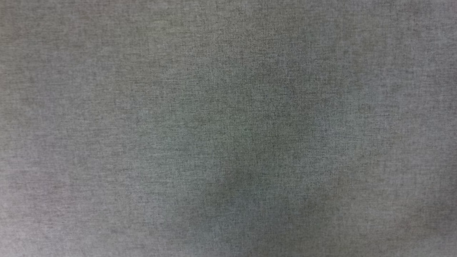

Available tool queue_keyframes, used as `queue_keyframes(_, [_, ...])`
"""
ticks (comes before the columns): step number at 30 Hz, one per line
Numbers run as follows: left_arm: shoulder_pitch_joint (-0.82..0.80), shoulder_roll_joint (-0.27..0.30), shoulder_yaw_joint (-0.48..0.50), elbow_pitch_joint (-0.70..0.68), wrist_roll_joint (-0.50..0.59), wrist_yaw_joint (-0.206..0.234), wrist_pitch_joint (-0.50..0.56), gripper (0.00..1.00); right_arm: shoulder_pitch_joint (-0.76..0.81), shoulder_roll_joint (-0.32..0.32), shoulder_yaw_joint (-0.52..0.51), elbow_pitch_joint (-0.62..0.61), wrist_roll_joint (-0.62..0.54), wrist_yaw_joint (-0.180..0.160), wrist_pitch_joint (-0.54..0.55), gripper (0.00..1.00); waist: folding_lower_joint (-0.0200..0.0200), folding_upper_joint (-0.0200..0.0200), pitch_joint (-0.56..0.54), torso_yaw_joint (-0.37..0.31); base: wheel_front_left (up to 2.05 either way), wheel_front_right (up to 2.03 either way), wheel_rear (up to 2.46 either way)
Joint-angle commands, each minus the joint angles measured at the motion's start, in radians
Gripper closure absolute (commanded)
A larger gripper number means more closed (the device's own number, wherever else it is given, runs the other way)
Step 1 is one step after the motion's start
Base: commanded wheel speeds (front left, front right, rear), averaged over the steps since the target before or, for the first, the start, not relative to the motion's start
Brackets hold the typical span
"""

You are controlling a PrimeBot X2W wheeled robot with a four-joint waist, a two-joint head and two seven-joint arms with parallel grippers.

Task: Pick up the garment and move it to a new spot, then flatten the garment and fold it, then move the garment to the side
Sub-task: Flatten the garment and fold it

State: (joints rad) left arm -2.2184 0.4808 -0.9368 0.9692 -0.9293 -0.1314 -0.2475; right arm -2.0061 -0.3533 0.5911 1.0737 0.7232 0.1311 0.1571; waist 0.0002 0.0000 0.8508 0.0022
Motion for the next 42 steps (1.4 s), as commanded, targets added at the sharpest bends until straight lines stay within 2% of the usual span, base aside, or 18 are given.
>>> queue_keyframes(1, [0.067,0.002,-0.005,-0.021,-0.025,0.002,-0.013,1.00,0.060,-0.014,0.012,-0.013,0.022,-0.001,-0.022,1.00,-0.0002,0.0000,-0.008,0.003,0.00,0.00,0.00])
queue_keyframes(5, [0.196,0.033,-0.004,-0.097,-0.053,0.002,-0.018,1.00,0.158,-0.023,0.027,-0.028,0.066,-0.001,-0.052,1.00,-0.0002,0.0000,-0.031,0.005,0.00,0.00,0.00])
queue_keyframes(7, [0.268,0.046,0.055,-0.155,-0.073,0.002,-0.019,1.00,0.208,-0.025,0.035,-0.043,0.092,-0.001,-0.069,1.00,-0.0002,0.0000,-0.048,0.008,0.00,0.00,0.00])
queue_keyframes(11, [0.428,0.045,0.113,-0.228,-0.050,0.001,-0.018,1.00,0.300,-0.037,0.059,-0.061,0.128,-0.001,-0.097,1.00,-0.0002,0.0000,-0.091,0.018,0.00,0.00,0.00])
queue_keyframes(17, [0.726,0.026,0.215,-0.343,0.007,0.001,-0.018,1.00,0.485,-0.053,0.115,-0.094,0.204,-0.001,-0.130,1.00,-0.0002,0.0000,-0.220,0.025,0.00,0.00,0.00])
queue_keyframes(26, [1.148,0.004,0.366,-0.423,0.045,0.001,-0.017,1.00,0.731,-0.096,0.240,-0.148,0.285,-0.001,-0.138,1.00,-0.0002,0.0000,-0.410,0.015,0.00,0.00,0.00])
queue_keyframes(33, [1.412,-0.015,0.467,-0.468,0.051,0.001,-0.017,1.00,0.888,-0.110,0.321,-0.195,0.369,-0.001,-0.148,1.00,-0.0002,0.0000,-0.536,0.003,0.00,0.00,0.00])
queue_keyframes(42, [1.691,-0.057,0.566,-0.541,0.059,0.001,-0.018,1.00,1.041,-0.152,0.445,-0.261,0.451,-0.001,-0.146,1.00,-0.0002,0.0000,-0.646,-0.010,0.00,0.00,0.00])
